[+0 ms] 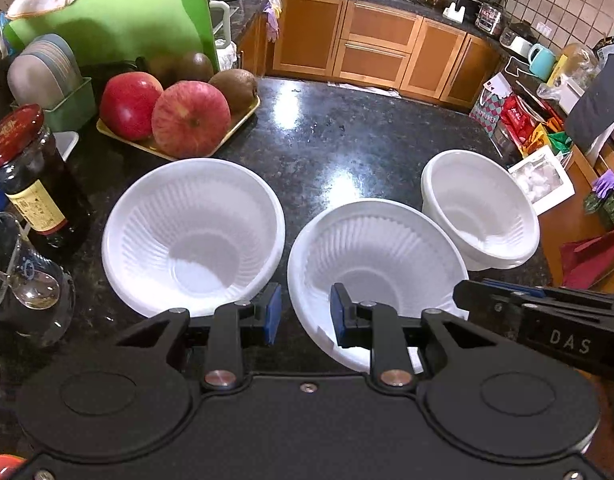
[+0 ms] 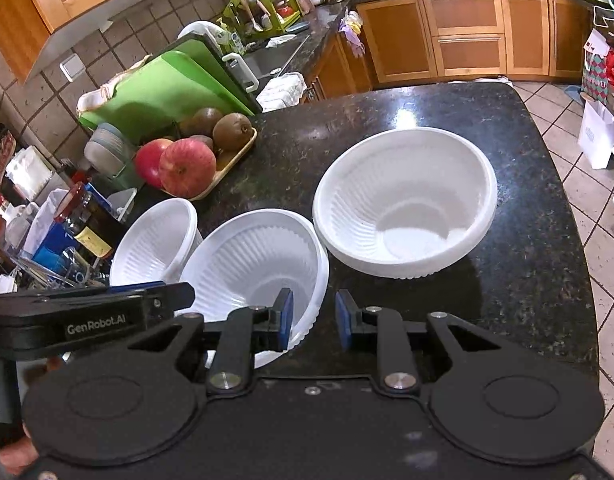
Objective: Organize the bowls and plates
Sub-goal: 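Close the left tool on the white bowl rim, then lift the white bowl with the left tool and carry it toward the plates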
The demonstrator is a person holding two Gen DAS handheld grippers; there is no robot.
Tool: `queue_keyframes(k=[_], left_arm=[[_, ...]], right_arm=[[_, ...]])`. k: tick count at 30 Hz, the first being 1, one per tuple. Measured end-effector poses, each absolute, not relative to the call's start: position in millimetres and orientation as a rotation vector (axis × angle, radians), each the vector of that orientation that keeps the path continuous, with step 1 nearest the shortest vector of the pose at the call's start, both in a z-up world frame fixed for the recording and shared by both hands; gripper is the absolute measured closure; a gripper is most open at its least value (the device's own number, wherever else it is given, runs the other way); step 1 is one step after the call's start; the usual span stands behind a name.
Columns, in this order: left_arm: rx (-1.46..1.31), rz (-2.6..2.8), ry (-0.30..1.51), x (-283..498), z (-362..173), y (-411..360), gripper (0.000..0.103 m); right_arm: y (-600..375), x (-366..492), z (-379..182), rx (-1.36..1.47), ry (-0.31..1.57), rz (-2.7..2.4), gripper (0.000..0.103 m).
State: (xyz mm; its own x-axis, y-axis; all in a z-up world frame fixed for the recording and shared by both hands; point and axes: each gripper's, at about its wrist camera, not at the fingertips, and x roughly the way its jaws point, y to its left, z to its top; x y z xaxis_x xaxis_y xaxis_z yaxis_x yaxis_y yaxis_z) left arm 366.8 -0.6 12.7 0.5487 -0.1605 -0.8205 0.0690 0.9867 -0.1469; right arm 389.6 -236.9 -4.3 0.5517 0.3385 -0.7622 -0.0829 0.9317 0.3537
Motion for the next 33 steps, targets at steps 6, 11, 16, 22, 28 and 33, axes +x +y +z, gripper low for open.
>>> queue_keyframes(k=[6,11,16,22,28,33], left_arm=[[-0.084,-0.138,0.985,374.0,7.4,-6.1,0.07],[-0.073,-0.137,0.996,379.8,-0.2,-8.1,0.07],[-0.067,-0.152,0.994,378.7,-2.2,-11.1,0.07],[-0.031,-0.146,0.971,368.3,5.4,-15.0,0.07],[-0.012,-0.17,0.995,348.4,5.5,-14.6,0.07],[0.004,-0.204,1.005,320.8,4.8,-11.8,0.07]], right_arm=[[-228.9,397.7,-9.8,0.265,0.974,0.252,0.076],[-222.4,402.7,-16.7,0.24,0.982,0.239,0.076],[-216.9,400.0,-18.6,0.211,0.964,0.242,0.076],[-211.1,392.2,-11.7,0.157,0.942,0.237,0.076],[-213.3,369.7,-3.8,0.168,0.944,0.248,0.076],[-211.9,337.2,-1.8,0.161,0.952,0.258,0.076]])
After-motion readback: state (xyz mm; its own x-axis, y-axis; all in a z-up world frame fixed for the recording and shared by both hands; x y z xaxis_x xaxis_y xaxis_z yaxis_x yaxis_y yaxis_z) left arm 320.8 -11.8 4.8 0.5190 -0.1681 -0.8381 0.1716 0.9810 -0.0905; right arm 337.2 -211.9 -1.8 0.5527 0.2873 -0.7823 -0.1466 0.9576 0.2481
